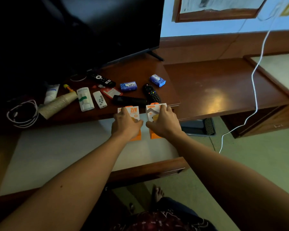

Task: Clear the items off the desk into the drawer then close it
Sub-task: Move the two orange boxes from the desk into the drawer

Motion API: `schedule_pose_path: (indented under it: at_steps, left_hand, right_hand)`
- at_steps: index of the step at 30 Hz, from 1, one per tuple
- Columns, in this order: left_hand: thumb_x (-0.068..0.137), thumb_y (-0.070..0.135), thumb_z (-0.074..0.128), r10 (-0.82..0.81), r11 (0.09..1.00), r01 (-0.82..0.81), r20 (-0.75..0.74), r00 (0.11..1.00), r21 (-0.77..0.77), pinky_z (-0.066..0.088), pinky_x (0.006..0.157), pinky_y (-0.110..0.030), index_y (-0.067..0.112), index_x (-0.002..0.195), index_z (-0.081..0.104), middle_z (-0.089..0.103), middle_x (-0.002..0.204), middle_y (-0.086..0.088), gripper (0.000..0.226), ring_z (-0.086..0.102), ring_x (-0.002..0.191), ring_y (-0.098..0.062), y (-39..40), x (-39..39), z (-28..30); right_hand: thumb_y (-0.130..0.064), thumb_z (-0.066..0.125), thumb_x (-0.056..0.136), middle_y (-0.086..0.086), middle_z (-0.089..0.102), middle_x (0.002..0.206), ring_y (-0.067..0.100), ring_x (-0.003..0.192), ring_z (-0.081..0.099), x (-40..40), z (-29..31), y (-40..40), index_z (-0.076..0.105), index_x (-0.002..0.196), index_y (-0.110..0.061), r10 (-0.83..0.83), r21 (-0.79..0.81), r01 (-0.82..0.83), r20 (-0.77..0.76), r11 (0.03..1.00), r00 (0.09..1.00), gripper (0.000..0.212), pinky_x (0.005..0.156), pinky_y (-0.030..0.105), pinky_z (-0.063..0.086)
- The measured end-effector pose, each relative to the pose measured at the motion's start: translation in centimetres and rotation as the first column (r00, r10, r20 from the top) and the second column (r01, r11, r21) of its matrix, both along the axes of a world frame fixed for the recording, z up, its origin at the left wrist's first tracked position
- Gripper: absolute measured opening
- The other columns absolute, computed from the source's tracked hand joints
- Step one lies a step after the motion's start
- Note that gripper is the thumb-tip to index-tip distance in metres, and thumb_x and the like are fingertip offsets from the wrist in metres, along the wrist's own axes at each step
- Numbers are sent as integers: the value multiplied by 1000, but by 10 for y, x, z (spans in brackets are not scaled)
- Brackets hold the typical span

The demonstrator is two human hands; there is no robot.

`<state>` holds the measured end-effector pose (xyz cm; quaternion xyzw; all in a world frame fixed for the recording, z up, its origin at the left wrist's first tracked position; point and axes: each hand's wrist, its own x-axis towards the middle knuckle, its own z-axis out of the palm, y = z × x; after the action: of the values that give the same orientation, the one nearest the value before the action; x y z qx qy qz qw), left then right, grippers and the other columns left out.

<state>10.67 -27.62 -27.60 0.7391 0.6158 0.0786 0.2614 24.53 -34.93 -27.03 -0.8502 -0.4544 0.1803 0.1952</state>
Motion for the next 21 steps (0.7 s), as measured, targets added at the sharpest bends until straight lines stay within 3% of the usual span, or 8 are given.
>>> schedule_pose_path:
  at_steps: [4,10,16,21]
  left_hand:
    - [81,56,70,0,999,0,-21,1000,-38,44,72,-35,20,140,30,44,132,-15,80,57,109,-33,-17,-2,-18]
    - [81,56,69,6,994,-16,-88,996,-112,43,70,-34,21,138,30,43,130,-13,78,56,109,-34,-34,7,-47]
    - [82,55,68,-18,981,-10,-143,990,-193,41,69,-35,20,140,28,40,130,-15,79,56,107,-36,-44,25,-82]
    - [80,54,69,-31,976,-3,-151,988,-217,49,77,-39,20,134,31,39,129,-16,74,56,105,-36,-51,33,-105]
  right_hand:
    - [-56,73,74,11,44,140,31,127,44,-4,-18,-19,37,141,-13,26,-33,-26,6,999,1000,87,97,43,46]
    - [-57,73,76,14,37,147,35,130,44,3,-49,-28,29,147,-12,41,-149,-45,-28,988,999,95,100,45,46]
    - [-58,72,75,15,38,142,39,127,44,14,-85,-34,33,141,-17,25,-251,-47,-89,967,996,87,96,48,47]
    - [-54,75,78,16,29,147,42,131,41,21,-108,-33,20,152,-28,40,-338,-90,-152,937,988,96,100,51,45]
